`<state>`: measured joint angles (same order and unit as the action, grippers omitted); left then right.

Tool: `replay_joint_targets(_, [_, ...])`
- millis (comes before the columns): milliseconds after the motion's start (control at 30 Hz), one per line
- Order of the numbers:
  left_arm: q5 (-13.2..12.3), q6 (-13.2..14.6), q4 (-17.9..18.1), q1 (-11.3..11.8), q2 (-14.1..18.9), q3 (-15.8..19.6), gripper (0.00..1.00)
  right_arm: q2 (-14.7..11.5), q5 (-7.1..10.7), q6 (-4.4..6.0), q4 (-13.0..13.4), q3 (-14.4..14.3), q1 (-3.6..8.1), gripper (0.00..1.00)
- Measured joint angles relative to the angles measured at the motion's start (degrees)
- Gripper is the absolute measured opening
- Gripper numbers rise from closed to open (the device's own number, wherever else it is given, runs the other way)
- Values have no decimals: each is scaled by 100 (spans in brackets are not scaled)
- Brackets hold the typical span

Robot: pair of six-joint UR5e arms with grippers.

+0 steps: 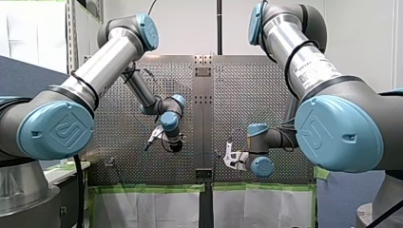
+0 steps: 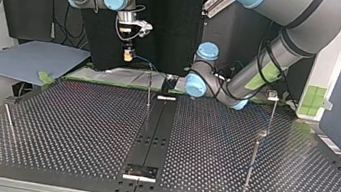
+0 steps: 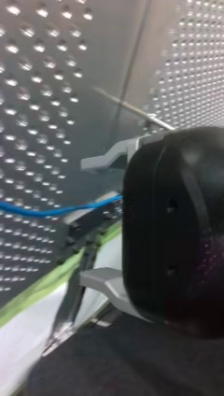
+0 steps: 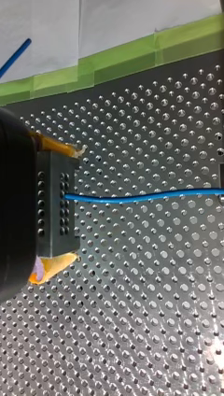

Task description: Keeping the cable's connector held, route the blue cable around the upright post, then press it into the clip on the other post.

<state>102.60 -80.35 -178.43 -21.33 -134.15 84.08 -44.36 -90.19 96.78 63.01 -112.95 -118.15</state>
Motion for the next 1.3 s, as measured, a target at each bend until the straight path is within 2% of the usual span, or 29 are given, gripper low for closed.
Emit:
replay_joint_targets(300, [-433,-454,167,-226,-27,-1,100,0,1,0,7,10,-2,0])
replay_joint_targets(500, [-655,-749,192,-391,-186,0,100,1,1,-10,-13,61,-4,0])
replay_joint_targets(667, [-868,-1000,355,-509,-232,0,100,0,1,-10,-23,72,-7,0])
replay_joint_targets(1067, [-1422,-1565,678,-665,-238,0,100,0,2,-36,-110,70,-8,0])
replay_joint_targets(1300, [-1604,-1928,819,-751,-238,0,100,1,1,-47,-113,72,-10,0])
